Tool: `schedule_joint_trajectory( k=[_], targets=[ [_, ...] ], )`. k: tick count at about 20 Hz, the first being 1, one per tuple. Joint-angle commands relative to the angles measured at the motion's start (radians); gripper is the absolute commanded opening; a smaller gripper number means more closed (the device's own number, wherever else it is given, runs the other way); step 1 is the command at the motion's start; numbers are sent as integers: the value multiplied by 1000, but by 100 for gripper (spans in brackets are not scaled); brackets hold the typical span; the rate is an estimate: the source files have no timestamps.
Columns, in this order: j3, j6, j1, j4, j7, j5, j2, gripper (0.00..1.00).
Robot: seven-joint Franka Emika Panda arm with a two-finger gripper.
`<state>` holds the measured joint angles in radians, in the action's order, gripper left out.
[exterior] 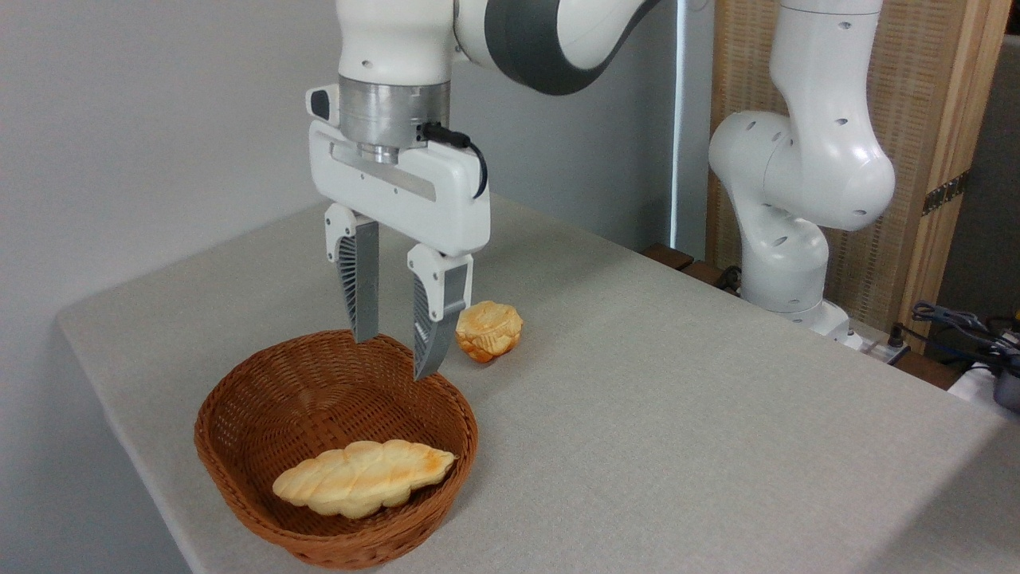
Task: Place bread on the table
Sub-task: 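Move the open gripper over the basket and lower onto the long bread roll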
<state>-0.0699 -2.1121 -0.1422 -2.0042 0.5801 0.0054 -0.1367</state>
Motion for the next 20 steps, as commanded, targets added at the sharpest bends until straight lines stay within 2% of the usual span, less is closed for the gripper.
schedule_joint_trajectory(
  k=[1, 5, 7, 9, 13, 15, 18, 20],
  targets=[
    [4, -54, 6, 8, 26, -1, 38, 100],
    [2, -62, 7, 8, 162, 1, 71, 100],
    [2, -68, 7, 10, 220, 18, 98, 100],
    [4, -130, 6, 8, 280, 41, 132, 100],
    [9, -226, 6, 8, 305, 56, 192, 100],
    [13, -241, -3, 8, 334, 93, 224, 100],
    [25, -258, -11, 8, 348, 100, 258, 100],
    [25, -279, -11, 8, 395, 108, 278, 100]
  ],
)
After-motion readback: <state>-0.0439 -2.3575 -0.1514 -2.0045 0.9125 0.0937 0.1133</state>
